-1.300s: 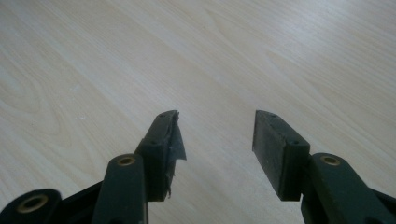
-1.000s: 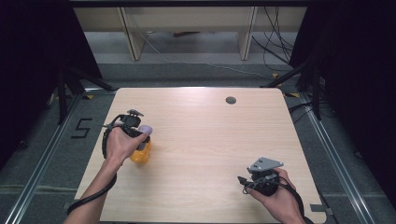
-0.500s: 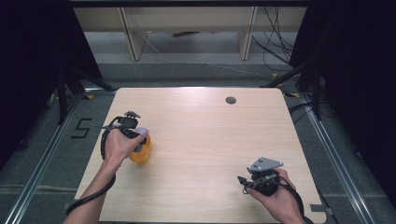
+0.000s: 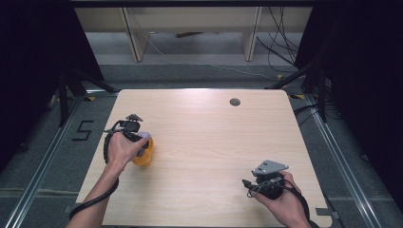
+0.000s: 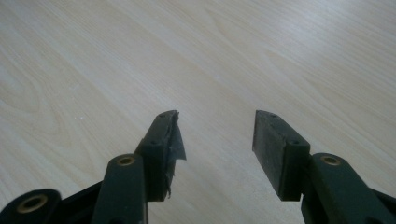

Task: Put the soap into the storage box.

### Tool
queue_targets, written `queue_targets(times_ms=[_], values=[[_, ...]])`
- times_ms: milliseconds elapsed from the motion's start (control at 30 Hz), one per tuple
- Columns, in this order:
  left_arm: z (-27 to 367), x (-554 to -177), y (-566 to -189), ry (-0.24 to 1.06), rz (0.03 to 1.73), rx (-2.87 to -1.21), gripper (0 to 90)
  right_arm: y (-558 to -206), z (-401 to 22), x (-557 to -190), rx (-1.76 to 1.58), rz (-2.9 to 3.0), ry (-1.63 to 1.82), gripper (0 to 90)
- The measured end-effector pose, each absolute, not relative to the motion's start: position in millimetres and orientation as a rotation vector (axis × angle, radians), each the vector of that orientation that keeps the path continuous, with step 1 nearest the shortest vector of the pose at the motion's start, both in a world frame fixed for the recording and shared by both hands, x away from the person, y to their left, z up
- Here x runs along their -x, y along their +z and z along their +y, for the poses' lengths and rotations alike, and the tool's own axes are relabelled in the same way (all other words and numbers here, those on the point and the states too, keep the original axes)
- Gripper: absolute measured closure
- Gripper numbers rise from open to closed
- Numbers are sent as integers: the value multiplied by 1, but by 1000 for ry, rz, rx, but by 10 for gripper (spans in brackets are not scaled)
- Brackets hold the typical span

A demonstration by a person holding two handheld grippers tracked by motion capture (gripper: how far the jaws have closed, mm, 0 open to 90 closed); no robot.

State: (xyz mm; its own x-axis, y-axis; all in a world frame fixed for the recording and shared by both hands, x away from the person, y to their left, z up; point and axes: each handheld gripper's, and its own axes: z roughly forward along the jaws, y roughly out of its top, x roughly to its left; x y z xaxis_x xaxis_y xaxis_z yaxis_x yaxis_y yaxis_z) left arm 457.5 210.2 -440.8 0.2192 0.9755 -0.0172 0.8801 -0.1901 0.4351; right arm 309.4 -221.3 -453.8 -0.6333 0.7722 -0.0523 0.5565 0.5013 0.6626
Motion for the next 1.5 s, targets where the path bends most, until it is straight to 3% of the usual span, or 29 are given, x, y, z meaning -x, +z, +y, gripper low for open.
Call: queue_targets(times_ms=[1133, 1500], values=[[206, -458, -452, 312, 1787, -2173, 480, -453, -220, -309, -1130, 2414, 879, 507], [204, -452, -424, 395, 1702, -2139, 409, -454, -220, -310, -1114, 2414, 877, 506]])
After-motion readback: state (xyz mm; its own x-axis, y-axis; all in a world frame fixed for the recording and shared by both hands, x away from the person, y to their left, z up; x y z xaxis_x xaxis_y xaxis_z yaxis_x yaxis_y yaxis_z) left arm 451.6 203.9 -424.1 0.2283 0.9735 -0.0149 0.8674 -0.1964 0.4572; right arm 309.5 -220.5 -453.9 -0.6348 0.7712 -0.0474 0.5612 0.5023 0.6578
